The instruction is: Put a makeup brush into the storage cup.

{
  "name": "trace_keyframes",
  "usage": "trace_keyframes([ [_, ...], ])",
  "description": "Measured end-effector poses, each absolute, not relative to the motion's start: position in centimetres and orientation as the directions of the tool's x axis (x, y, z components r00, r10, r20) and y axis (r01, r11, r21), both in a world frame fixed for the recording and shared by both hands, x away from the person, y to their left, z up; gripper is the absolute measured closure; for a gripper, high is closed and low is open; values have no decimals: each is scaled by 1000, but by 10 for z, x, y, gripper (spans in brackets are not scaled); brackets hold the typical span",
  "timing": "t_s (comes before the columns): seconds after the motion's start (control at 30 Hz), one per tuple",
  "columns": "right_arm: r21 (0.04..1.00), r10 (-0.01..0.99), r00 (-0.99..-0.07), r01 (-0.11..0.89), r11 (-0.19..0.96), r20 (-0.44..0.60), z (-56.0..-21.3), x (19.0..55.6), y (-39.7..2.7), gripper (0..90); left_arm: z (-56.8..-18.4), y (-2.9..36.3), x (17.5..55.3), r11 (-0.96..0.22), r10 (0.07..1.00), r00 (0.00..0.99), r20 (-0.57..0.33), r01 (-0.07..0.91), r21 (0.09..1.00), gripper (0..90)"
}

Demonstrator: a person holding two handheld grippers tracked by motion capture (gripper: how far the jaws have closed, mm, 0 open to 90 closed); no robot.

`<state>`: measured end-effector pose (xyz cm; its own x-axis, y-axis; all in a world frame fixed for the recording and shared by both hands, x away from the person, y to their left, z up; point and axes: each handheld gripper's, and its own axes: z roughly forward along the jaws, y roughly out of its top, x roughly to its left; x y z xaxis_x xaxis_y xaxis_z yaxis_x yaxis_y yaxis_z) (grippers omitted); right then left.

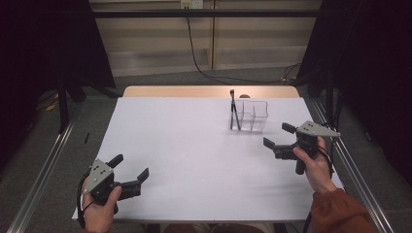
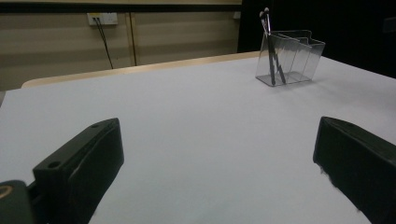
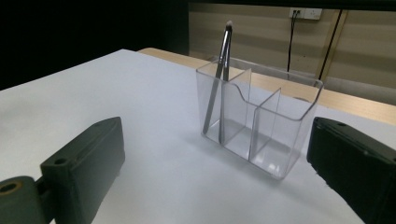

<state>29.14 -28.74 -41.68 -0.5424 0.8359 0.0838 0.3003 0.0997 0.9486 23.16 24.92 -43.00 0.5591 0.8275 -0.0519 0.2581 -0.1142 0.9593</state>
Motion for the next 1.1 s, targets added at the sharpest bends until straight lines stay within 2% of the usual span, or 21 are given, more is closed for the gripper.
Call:
trace_keyframes([
  [1.1, 937, 874, -474, 343, 74, 104, -443, 212, -328, 24, -429, 252, 217, -110, 837, 544, -55, 266, 958, 19],
])
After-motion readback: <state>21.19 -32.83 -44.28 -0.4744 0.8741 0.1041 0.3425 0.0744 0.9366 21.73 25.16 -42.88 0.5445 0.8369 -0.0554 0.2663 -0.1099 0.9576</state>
